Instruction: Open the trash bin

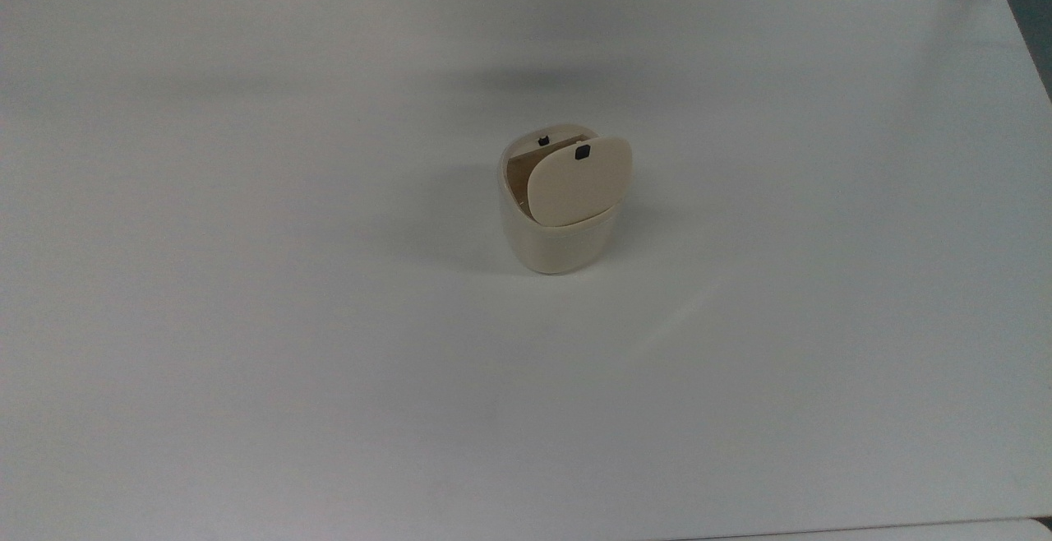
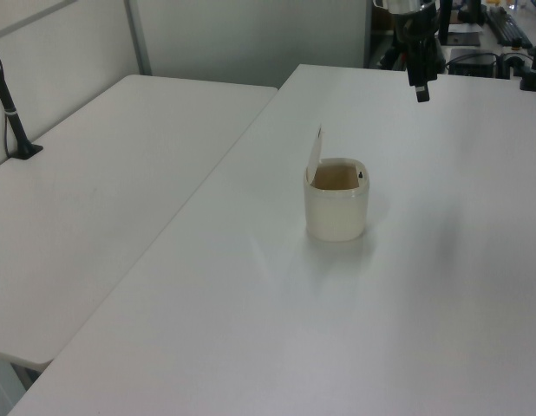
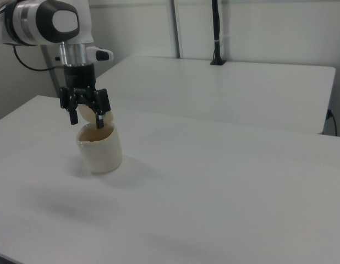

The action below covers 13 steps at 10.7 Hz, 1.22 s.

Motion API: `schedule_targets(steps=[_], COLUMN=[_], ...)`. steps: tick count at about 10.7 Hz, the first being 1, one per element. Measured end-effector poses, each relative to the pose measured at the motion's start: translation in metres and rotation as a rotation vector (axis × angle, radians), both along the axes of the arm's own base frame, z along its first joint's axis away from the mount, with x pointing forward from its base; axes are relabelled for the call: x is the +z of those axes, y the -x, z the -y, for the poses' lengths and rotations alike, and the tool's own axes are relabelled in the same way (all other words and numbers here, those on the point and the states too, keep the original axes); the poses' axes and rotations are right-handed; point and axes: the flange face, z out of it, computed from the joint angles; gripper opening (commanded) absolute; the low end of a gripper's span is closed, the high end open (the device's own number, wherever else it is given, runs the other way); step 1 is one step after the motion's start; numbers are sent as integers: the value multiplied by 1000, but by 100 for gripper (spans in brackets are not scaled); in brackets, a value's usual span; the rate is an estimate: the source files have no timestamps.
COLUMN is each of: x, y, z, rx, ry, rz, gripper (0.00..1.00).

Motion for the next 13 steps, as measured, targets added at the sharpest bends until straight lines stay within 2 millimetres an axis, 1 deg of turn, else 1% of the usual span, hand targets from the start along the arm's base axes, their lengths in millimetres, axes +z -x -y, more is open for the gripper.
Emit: schedule_targets(steps=[6, 8, 9, 13], x=[-2, -15, -16, -9], y=[1, 6, 7, 6], z=[-3, -14, -16, -12], rx=[6, 26, 31, 25], ry=[0, 6, 9, 9], rz=[-5, -51, -54, -39], gripper=[100, 100, 100, 100])
